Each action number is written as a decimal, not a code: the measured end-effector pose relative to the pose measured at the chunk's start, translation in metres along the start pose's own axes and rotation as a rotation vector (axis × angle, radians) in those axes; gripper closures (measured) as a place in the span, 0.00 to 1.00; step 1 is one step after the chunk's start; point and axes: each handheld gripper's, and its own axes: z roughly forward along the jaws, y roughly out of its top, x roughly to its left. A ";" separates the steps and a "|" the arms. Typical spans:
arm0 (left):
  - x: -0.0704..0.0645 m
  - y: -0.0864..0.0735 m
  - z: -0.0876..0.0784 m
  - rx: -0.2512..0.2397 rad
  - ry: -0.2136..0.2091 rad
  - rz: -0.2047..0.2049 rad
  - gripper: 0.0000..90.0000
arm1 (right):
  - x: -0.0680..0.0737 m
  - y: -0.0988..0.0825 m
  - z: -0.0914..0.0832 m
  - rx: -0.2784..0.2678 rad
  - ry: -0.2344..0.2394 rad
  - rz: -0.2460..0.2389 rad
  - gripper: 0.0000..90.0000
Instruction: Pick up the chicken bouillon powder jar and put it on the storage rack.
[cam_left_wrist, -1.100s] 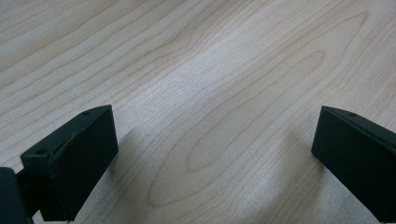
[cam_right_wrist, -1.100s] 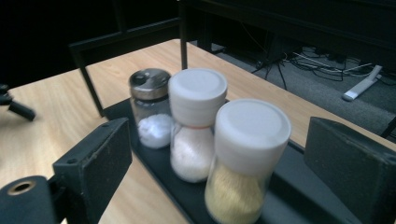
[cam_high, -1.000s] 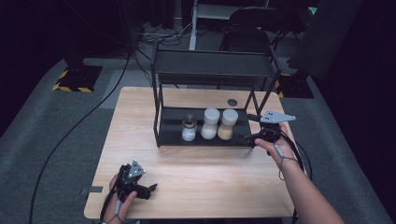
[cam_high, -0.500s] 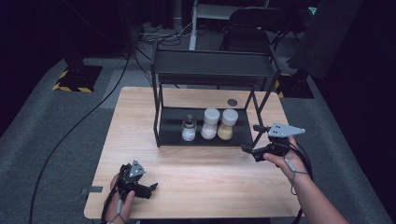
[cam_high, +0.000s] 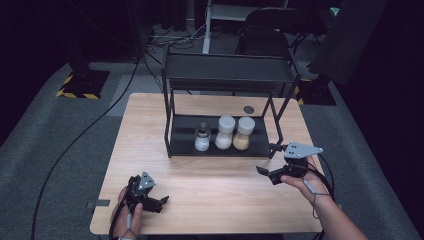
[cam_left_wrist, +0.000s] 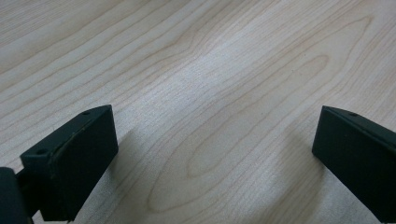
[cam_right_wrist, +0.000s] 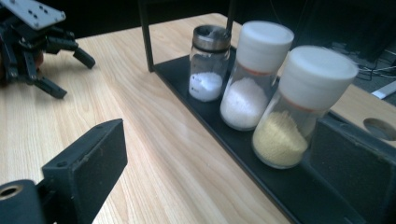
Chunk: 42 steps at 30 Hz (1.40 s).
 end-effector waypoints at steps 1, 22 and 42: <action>0.000 0.000 0.000 0.000 0.000 0.000 0.00 | 0.001 -0.002 0.002 0.004 0.001 -0.002 0.05; -0.001 0.000 0.000 -0.001 0.002 -0.001 0.00 | 0.014 -0.037 0.028 0.071 -0.006 0.007 0.04; 0.000 0.000 0.000 0.000 0.002 0.000 0.00 | 0.017 -0.066 0.035 0.130 -0.010 0.055 0.04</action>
